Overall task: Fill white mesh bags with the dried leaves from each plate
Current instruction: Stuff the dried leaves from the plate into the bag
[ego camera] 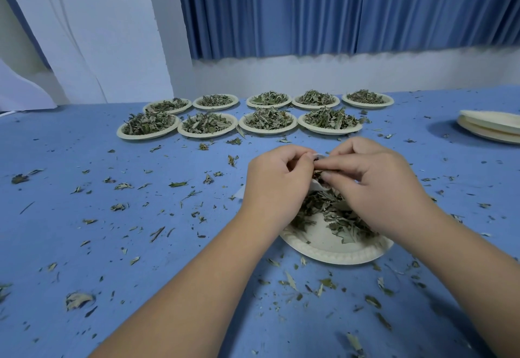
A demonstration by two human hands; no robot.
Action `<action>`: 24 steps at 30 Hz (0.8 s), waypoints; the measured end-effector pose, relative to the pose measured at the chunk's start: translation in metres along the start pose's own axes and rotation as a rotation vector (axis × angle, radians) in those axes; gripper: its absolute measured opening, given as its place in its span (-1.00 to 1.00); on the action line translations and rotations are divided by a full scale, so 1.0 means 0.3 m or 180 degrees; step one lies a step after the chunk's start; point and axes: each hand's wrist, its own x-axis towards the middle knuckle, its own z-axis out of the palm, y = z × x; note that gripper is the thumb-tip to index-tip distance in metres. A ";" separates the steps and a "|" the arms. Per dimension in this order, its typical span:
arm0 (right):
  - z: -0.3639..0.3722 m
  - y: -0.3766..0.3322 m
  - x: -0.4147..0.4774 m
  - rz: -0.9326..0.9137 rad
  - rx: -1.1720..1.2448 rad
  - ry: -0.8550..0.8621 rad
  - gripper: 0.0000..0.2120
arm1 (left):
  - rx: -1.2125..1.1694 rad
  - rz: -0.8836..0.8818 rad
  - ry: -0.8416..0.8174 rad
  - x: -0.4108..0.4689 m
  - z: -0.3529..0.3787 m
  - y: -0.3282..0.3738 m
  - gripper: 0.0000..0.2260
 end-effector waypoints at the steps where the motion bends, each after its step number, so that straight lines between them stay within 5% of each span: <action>1: 0.002 -0.002 0.001 -0.0013 -0.0063 0.0057 -0.79 | 0.0012 0.0012 0.0003 0.000 0.000 -0.001 -0.85; 12: 0.010 -0.015 0.004 -0.0048 -0.0081 0.0357 -0.89 | 0.0058 0.0107 -0.0098 -0.003 0.006 -0.005 -0.84; 19: -0.009 -0.004 0.007 -0.0026 0.0356 -0.0047 -0.83 | -0.0016 0.0004 0.0033 -0.003 0.006 0.004 -0.85; 24: 0.003 -0.006 0.012 0.0494 0.0813 0.0075 -0.82 | -0.0090 0.0012 -0.0079 -0.005 0.003 0.007 -0.84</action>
